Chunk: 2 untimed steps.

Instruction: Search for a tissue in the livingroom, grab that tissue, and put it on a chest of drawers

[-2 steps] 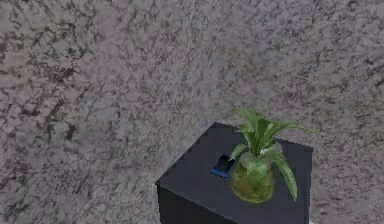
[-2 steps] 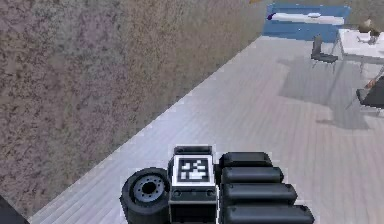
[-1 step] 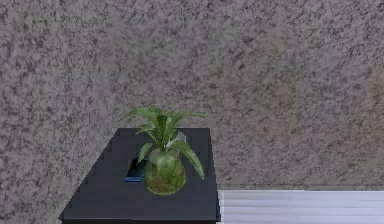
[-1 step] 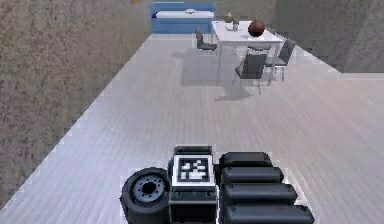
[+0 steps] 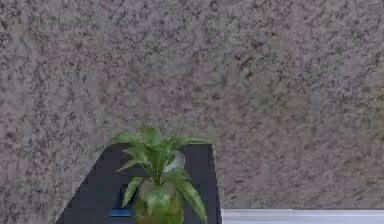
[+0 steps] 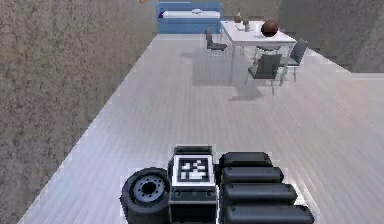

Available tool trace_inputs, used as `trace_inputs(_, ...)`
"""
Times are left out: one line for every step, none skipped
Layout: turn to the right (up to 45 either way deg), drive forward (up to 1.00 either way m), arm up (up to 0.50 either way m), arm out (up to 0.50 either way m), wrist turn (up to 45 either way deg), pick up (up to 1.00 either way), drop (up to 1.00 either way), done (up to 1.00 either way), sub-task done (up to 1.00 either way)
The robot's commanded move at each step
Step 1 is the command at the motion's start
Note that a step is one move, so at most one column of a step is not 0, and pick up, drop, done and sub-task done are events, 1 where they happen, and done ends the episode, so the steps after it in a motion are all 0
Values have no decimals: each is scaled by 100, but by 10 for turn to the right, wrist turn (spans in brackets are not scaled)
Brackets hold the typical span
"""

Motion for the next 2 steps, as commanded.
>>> trace_inputs(450, 0, 0, 0, 0, 0, 0, 0, 0)
trace_inputs(450, 0, 0, 0, 0, 0, 0, 0, 0)
